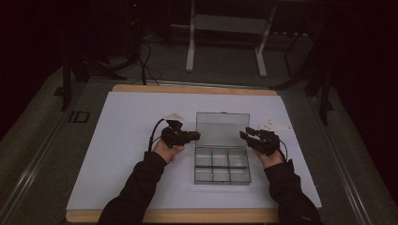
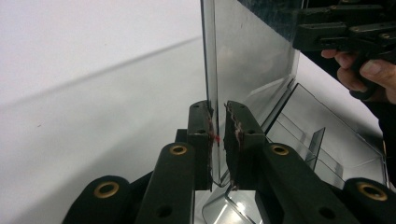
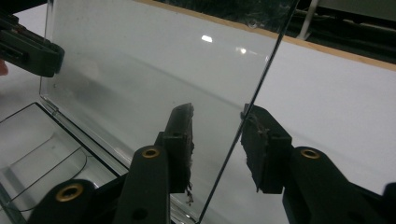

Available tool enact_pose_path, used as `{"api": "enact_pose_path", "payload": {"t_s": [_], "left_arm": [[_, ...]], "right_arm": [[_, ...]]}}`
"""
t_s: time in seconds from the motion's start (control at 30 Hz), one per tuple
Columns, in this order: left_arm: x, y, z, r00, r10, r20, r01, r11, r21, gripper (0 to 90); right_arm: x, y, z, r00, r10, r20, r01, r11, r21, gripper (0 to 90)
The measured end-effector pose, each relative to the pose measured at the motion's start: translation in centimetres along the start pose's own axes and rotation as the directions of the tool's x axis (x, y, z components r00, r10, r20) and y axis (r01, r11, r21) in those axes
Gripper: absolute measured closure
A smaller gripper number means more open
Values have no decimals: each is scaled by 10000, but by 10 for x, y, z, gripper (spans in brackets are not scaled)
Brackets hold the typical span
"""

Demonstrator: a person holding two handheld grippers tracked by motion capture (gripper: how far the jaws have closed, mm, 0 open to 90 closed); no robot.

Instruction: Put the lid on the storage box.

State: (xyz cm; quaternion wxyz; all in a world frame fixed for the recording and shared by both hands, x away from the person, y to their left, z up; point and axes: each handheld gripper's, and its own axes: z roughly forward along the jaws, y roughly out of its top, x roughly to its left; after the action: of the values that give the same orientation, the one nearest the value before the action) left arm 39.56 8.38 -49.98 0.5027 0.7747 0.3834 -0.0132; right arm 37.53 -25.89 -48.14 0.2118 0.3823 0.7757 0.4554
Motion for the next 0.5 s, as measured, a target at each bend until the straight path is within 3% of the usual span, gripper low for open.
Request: {"api": "enact_pose_path", "payload": {"t_s": [0.37,0.5], "left_arm": [[-12,6,-12,9988,445,-222,-453,9984,-342,794],[-19,4,-16,9971,690,-333,-698,9972,-250,793]], "right_arm": [[3,5,-13,9996,-199,-187,194,9994,-283,671],[5,3,-20,9991,-242,-359,227,9989,-412,698]]}}
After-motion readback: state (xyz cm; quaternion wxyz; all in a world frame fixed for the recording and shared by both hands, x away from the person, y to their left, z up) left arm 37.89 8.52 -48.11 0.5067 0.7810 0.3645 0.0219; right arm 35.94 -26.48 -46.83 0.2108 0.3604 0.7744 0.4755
